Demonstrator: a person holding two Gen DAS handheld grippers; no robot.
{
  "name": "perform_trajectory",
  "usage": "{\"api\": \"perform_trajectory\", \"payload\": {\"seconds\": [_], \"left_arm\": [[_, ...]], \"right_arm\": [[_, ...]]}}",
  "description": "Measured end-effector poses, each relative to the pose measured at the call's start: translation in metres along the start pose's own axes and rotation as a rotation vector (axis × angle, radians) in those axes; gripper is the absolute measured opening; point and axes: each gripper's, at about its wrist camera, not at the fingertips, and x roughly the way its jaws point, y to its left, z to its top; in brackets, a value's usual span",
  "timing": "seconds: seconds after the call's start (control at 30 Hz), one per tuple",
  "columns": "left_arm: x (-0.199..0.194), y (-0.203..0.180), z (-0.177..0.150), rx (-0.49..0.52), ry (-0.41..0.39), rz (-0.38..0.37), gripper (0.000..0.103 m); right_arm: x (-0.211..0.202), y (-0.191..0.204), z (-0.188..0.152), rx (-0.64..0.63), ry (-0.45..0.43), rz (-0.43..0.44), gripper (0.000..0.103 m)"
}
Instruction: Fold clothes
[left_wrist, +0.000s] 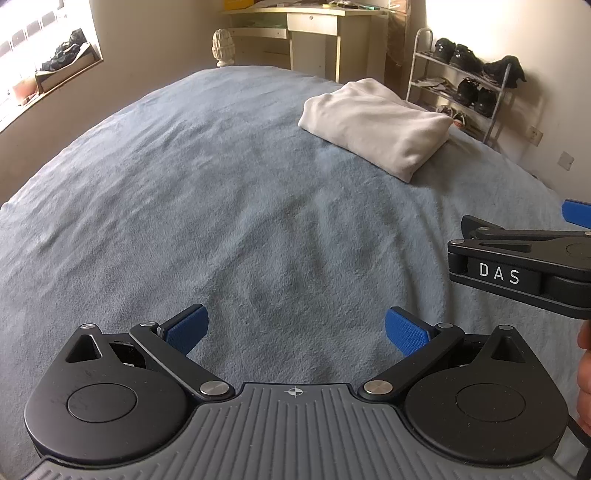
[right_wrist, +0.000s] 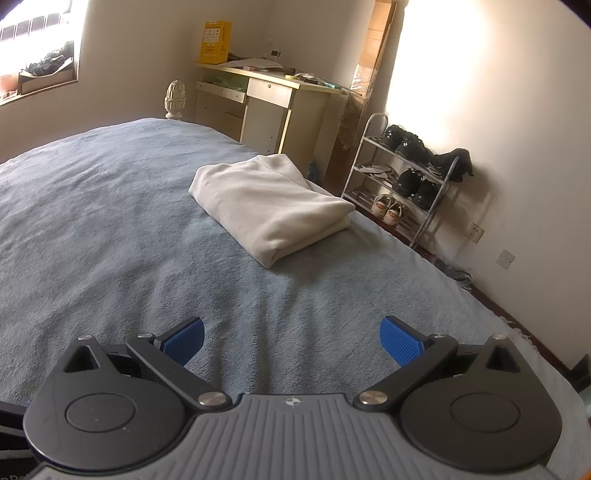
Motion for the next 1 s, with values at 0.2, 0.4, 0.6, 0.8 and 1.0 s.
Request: {"api": "perform_trajectory", "payload": {"seconds": [0.2, 0.4, 0.6, 0.8, 1.0], "left_arm": [[-0.0002, -0.0001, 0.0, -0.002, -0.002, 0.0, 0.103], [-0.0007, -0.0005, 0.0, -0.004, -0.003, 0.002, 0.103], [-0.0016, -0.0011, 0.0003, -0.004, -0.003, 0.004, 0.103], [-0.0019, -0.0013, 0.0001, -0.004, -0.005, 0.006, 0.103], [-0.0026, -0.0004, 0.0, -0.003, -0.006, 0.005, 0.103]], "right_arm": [[-0.0009, 0.0004, 0.0, -0.003, -0.004, -0.001, 0.103], [-0.001, 0.0002, 0.0002, -0.003, -0.009, -0.003, 0.103], [-0.0015, -0.0003, 0.0007, -0.003, -0.012, -0.004, 0.103], [-0.0019, -0.0007, 0.0009, -0.002, -0.016, -0.005, 0.103], [-0.003, -0.0013, 0.0001, 0.002, -0.017, -0.008, 0.103]]}}
